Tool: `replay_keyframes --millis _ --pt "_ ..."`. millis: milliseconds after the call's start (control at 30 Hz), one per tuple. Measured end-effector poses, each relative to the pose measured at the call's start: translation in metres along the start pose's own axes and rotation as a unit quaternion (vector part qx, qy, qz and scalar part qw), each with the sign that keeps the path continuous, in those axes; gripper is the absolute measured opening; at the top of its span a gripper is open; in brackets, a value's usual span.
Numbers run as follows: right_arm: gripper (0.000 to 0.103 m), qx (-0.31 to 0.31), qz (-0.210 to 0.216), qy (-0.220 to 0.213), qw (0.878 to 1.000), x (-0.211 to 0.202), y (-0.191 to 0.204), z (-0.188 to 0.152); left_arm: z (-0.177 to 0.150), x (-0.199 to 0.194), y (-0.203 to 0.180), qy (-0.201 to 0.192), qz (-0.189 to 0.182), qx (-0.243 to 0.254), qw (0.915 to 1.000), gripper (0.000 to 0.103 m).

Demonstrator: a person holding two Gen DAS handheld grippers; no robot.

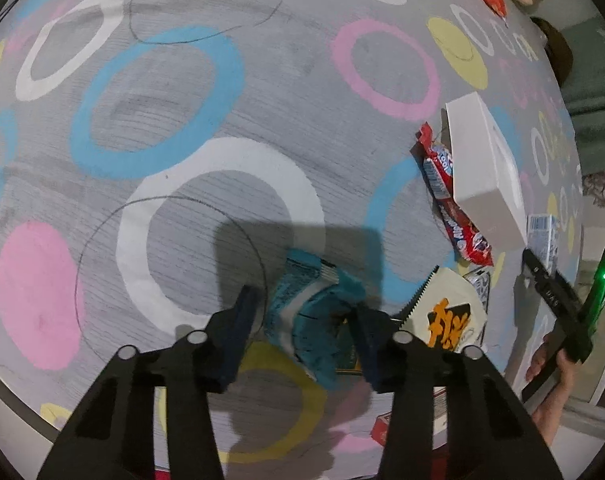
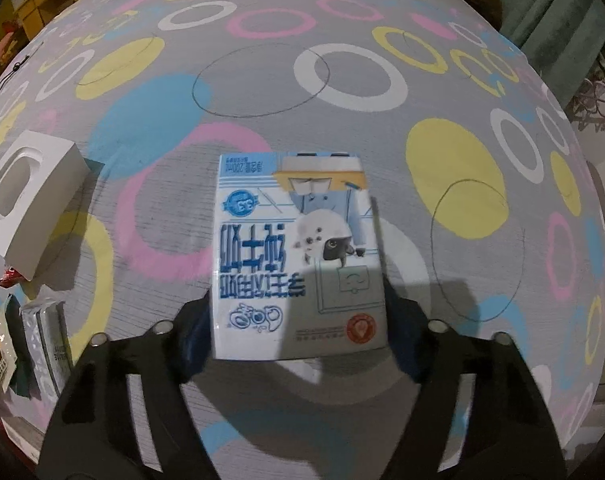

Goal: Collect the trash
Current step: 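Grasp the blue snack wrapper with the left tool while the right tool grasps the white milk carton, then carry the blue wrapper and milk carton down over the white plastic bag with both tools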

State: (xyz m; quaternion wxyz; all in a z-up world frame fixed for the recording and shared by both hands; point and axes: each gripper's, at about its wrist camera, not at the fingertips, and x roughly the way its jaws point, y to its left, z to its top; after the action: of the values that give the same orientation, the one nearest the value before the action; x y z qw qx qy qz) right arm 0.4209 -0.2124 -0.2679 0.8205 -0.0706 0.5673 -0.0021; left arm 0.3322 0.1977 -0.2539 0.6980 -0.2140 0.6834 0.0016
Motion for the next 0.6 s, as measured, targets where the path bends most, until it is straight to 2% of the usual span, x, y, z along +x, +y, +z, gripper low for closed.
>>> replay_keyframes --millis 133,333,600 --pt "0.069 0.001 -0.014 -0.009 1.000 -0.004 0.003 -0.002 -0.001 -0.004 0.006 0.000 -0.005 -0.003 1.0000 0.038" --pt "0.069 -0.002 -0.037 -0.028 0.999 -0.018 0.005 -0.006 0.005 -0.005 -0.009 -0.017 -0.004 -0.003 0.9998 0.038" --pt "0.069 0.019 -0.021 -0.055 0.998 -0.060 -0.001 -0.014 -0.005 -0.032 -0.011 -0.040 -0.004 -0.005 0.9992 0.038"
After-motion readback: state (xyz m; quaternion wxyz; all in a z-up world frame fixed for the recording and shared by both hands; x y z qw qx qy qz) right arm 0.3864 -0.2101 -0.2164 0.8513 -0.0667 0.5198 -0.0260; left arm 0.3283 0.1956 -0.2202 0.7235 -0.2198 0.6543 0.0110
